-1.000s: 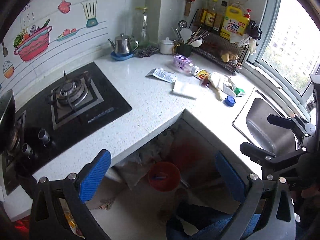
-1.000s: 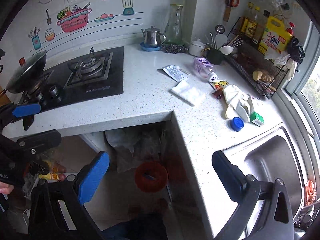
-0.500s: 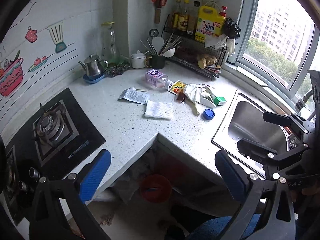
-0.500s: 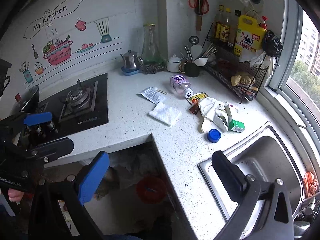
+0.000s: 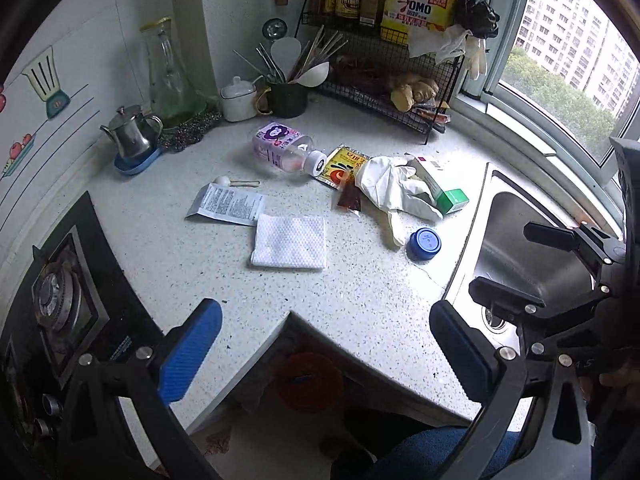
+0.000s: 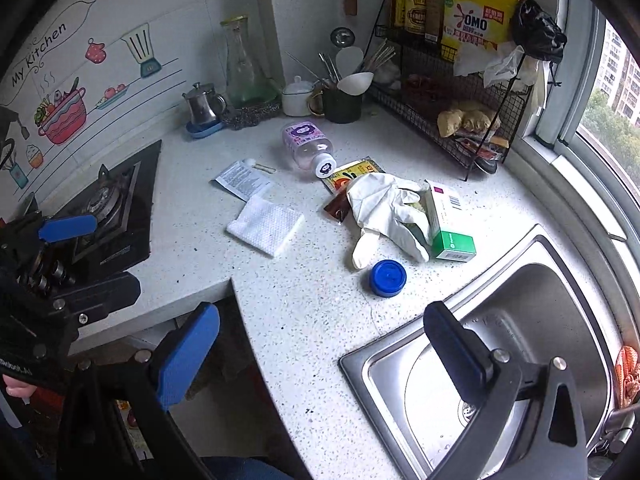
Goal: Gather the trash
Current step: 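Raise both tools back up to the counter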
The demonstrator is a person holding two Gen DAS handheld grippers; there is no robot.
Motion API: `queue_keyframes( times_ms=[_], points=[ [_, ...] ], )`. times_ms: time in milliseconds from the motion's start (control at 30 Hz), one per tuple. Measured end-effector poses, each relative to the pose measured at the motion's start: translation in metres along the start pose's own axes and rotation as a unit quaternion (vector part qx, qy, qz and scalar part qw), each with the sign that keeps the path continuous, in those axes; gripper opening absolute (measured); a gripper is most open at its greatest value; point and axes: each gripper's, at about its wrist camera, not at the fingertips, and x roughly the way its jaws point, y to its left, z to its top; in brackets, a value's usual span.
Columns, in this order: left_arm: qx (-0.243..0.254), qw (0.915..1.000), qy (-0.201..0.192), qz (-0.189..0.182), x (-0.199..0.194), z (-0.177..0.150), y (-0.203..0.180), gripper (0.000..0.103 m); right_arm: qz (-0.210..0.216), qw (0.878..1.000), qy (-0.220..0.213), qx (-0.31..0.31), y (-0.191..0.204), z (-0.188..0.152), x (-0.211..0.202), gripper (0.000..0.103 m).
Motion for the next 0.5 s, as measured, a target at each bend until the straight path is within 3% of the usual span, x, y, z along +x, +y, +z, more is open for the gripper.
queue_keyframes(
  times_ms=[233,500],
  points=[
    [-0.018,0.9986,0.049,0.003,0.067,0.025,0.0,0.103,0.006,0.999,0.052,0.011,-0.041,0.015,0.06,0.099],
    [-0.045,0.9941,0.098,-0.004,0.122,0.025,0.0,0.103,0.015,0.995,0.098,0.003,-0.063,0.015,0.108,0.093]
  ],
)
